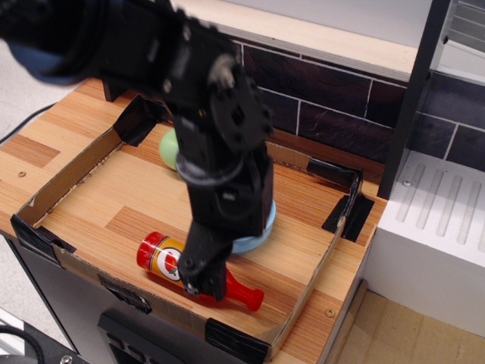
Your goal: Upright hot sauce bottle
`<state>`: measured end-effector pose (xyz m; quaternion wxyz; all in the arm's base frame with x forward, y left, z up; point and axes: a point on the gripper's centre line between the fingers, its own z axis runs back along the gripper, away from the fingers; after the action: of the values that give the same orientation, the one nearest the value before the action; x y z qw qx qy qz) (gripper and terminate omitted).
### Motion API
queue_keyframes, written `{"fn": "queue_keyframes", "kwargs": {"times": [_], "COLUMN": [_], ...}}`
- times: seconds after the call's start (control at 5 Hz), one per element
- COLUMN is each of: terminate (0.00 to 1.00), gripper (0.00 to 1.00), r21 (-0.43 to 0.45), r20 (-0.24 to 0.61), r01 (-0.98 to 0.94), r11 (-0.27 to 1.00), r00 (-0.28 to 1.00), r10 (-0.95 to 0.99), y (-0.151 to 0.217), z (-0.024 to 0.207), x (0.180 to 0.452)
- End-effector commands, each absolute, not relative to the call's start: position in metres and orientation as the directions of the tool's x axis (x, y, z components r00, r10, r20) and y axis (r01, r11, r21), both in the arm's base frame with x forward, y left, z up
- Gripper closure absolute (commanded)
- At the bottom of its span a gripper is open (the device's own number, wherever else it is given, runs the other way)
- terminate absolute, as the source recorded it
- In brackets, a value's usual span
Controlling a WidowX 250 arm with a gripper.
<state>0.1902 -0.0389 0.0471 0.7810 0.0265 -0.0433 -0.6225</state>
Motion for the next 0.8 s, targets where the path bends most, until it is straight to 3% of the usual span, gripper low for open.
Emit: {"fn": "queue_keyframes", "kwargs": {"times": [0.0,0.6], "terminate": [0.0,0.0], "gripper": [0.0,0.0], "r21": [0.147,0.057], "r20": [0.024,0.021], "r01": [0.973,0.991], "r11": [0.177,0.119], "r00": [0.175,0.118], "r10": [-0.984,-0.993], "y": [-0.042,-0.05], "z": [0.032,0.017], "x": [0.183,0.187]}}
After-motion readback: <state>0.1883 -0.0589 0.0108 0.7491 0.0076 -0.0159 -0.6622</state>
